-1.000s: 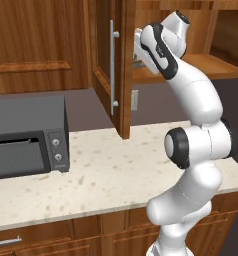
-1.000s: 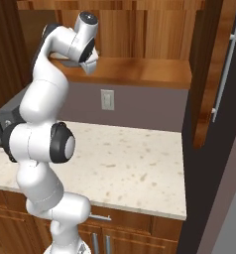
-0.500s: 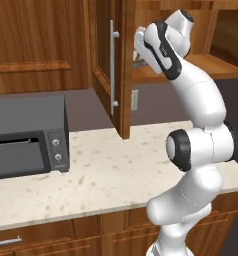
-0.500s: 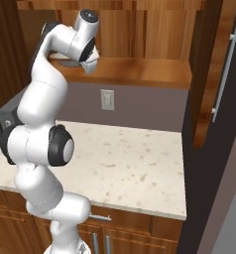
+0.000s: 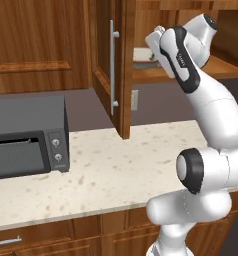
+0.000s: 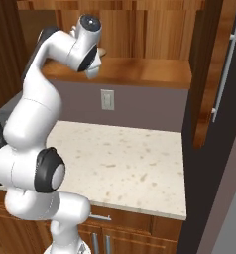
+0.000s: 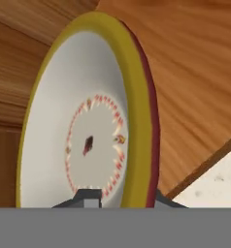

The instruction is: Pick up the bowls from the cabinet and place each bowl in front of a stool on the dining counter.

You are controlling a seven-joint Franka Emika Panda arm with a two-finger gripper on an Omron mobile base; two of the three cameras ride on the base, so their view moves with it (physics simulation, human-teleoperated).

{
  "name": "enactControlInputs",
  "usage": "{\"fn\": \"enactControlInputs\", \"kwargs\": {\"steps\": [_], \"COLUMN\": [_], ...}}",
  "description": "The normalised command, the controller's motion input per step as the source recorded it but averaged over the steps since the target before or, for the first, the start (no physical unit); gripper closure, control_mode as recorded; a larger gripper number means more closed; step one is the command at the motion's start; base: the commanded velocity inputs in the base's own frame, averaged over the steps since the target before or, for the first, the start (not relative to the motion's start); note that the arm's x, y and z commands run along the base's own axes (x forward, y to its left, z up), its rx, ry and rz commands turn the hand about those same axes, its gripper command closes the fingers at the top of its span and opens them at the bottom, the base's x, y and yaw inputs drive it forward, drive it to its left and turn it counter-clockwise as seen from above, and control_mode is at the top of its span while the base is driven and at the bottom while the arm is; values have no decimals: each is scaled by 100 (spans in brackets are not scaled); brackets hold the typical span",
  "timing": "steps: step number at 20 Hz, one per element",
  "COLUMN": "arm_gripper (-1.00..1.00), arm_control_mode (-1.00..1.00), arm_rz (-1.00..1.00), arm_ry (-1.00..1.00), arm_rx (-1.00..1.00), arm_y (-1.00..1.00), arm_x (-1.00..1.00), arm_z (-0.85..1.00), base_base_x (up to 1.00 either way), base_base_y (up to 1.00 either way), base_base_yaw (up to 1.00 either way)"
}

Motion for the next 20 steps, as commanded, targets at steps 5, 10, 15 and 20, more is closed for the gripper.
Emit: {"fn": "enactControlInputs", "kwargs": {"steps": [5,10,15,20], "arm_gripper": [100,100,100,100], "arm_control_mode": [-100,-100,-100,-100], "arm_rz": [-16,-15,-7,-3], "arm_ry": [-2,0,2,9], "arm_rx": [5,1,1,4], "arm_y": [-25,-13,-12,-9], "arm_x": [-80,-100,-100,-100], "arm_z": [0,1,2,1], "base_base_x": [0,0,0,0], "base_base_y": [0,0,0,0], "base_base_yaw": [0,0,0,0]}}
